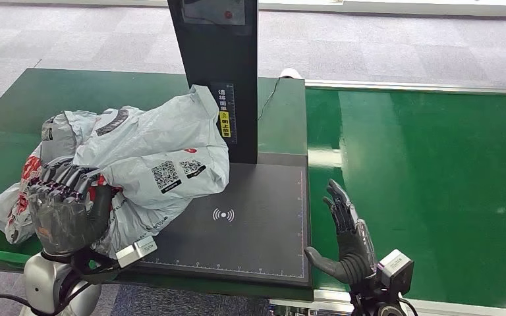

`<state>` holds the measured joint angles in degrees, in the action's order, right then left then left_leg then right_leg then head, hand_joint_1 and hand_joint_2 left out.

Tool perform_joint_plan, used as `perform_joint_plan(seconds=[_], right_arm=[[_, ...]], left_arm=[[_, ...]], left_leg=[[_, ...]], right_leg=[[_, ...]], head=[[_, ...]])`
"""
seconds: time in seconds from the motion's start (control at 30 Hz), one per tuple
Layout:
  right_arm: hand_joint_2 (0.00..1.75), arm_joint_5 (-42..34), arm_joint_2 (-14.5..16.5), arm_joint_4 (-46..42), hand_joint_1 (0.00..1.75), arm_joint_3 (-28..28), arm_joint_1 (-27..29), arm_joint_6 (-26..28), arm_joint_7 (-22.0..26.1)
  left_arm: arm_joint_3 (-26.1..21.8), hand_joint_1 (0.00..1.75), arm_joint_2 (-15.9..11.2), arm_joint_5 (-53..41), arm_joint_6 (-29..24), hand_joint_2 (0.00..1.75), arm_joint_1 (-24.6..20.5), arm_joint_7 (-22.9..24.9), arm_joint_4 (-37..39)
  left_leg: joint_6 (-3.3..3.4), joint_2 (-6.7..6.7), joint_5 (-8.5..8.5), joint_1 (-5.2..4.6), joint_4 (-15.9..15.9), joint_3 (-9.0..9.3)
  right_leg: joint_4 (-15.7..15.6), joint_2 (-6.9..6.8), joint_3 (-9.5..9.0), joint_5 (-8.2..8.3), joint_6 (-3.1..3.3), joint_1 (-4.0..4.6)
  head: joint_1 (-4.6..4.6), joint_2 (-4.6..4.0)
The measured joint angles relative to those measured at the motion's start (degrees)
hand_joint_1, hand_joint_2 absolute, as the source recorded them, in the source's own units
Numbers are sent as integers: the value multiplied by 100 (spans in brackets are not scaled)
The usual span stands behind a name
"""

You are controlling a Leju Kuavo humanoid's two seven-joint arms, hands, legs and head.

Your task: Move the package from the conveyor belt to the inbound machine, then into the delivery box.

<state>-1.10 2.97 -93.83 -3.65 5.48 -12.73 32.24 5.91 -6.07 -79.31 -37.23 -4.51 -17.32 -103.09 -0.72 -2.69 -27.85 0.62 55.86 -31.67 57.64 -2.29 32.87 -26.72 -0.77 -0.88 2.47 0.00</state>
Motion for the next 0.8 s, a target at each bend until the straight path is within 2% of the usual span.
perform_joint_plan(seconds=[0.17, 0.23, 0.37, 0.43, 0.8], right_arm=[[175, -21, -1, 11, 0, 0, 0, 27, -1], [175, -39, 1, 25, 0, 0, 2, 65, 0], [175, -45, 4, 42, 0, 0, 1, 123, 0], [175, -51, 4, 55, 0, 0, 0, 146, 0], [175, -68, 4, 81, 0, 0, -8, 172, -1]], left_arm=[[-33, 175, -43, 3, -52, 175, -100, -110, -135], [-158, 175, -39, 195, -67, 175, -243, -537, -422], [-599, 175, 151, 995, -67, 175, -503, -1761, -875], [-781, 175, 239, 1389, -67, 175, -607, -2088, -1018], [-1040, 175, 391, 1736, -66, 175, -786, -2231, -1412]], left_leg=[[0, 0, 0, 0, 0, 0], [0, 0, 0, 0, 0, -1], [0, 1, 0, 0, 0, -2], [0, 0, 0, 0, 0, -2], [0, 0, 0, 0, 0, -2]], right_leg=[[0, 0, 0, 0, 0, 0], [0, 0, 0, 0, 0, 0], [0, 0, 0, 0, 0, 0], [0, 0, 0, 0, 0, 0], [0, 0, 0, 0, 0, 0]], head=[[1, 0], [1, 0], [0, 0], [1, 0], [0, 0]])
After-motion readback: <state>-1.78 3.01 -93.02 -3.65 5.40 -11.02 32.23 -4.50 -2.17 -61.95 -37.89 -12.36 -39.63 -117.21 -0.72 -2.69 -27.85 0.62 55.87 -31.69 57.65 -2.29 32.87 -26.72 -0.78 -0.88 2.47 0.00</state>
